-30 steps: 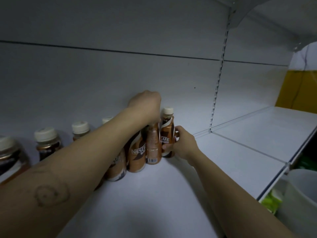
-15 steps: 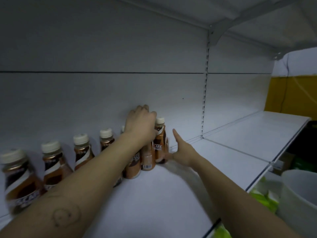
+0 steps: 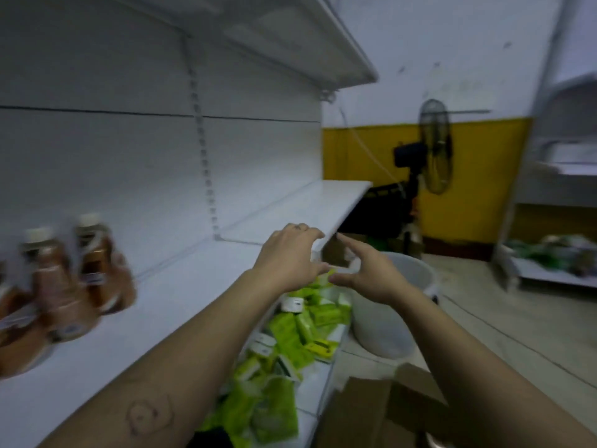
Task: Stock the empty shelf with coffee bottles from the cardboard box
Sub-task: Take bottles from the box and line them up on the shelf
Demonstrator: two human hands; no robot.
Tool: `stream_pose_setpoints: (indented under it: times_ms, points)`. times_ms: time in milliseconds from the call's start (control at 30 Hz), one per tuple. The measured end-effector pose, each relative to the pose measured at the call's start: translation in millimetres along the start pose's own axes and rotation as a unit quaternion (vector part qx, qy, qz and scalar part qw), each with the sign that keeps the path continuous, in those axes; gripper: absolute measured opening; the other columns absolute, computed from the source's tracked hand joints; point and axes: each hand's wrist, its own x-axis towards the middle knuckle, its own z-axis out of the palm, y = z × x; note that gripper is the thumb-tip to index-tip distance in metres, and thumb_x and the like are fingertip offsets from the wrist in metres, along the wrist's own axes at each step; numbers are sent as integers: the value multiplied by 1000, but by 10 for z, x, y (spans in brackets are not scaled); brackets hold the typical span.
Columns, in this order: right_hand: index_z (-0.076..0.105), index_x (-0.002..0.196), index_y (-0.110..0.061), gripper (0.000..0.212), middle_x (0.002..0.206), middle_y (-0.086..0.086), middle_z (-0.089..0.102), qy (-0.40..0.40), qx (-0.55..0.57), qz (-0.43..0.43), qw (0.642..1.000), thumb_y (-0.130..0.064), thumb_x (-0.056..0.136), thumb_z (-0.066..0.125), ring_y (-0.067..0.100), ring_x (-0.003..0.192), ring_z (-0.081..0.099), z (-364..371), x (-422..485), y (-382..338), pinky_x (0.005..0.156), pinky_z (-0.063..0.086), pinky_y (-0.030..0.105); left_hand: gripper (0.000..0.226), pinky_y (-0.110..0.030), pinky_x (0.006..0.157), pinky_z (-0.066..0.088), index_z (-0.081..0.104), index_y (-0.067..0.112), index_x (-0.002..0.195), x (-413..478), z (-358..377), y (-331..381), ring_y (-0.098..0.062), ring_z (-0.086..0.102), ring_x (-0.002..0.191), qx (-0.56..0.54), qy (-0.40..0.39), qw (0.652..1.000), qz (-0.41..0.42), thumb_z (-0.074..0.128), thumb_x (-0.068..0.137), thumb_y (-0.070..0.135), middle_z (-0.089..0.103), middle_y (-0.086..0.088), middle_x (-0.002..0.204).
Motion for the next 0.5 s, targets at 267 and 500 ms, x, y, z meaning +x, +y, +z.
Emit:
stream_pose_setpoints:
  times_ms: [267, 500]
  points:
    - [32, 148, -30, 83, 147, 3, 45, 16, -9, 223, 975, -40, 78, 76, 25, 127, 47, -187, -880, 1621, 93, 43, 35, 72, -40, 96, 44, 48, 22, 134, 165, 1668, 997, -22, 48, 121, -161, -168, 972, 8, 71, 72, 51, 52, -4, 135]
    - [37, 146, -28, 73, 149, 4, 44, -39, 5, 368, 929, -39, 83, 71, 26, 130, 46, 188, -1416, 2775, 100, 41, 35, 68, -40, 98, 44, 46, 21, 135, 5, 3020, 1282, -22, 49, 121, -220, -316, 923, -29, 71, 76, 44, 50, -5, 137]
